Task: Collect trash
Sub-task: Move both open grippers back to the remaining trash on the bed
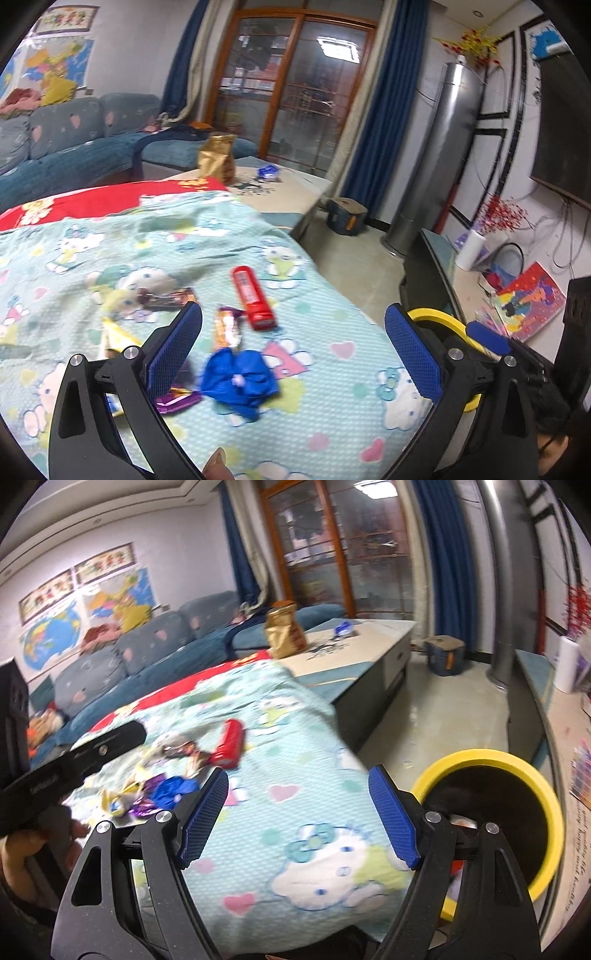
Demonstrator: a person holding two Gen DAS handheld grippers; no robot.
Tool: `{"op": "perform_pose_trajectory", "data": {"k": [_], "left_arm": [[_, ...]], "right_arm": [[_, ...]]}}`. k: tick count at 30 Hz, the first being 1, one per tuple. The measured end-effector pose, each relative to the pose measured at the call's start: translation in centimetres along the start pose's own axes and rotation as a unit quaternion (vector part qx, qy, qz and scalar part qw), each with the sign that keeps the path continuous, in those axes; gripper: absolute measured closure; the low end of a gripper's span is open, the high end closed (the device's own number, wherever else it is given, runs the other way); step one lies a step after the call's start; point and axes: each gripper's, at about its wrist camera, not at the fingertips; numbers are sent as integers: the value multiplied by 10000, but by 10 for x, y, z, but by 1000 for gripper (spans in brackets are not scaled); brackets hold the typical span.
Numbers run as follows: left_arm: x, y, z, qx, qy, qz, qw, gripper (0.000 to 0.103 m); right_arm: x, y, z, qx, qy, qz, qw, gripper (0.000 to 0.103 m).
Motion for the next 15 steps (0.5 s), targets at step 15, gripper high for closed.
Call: {"op": "perform_pose_trajectory", "data": {"k": [15], "left_arm": [[1,80,21,742,-133,551,9956,6]], "right_arm": [[0,71,-36,598,396,661,9952,33]]}}
Point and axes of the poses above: each gripper's, at about its wrist camera, not at the fingertips, and z roughly against the way its jaws point, y to its left, x to its top, and after that the axes turned 7 degrees about z, right-handed
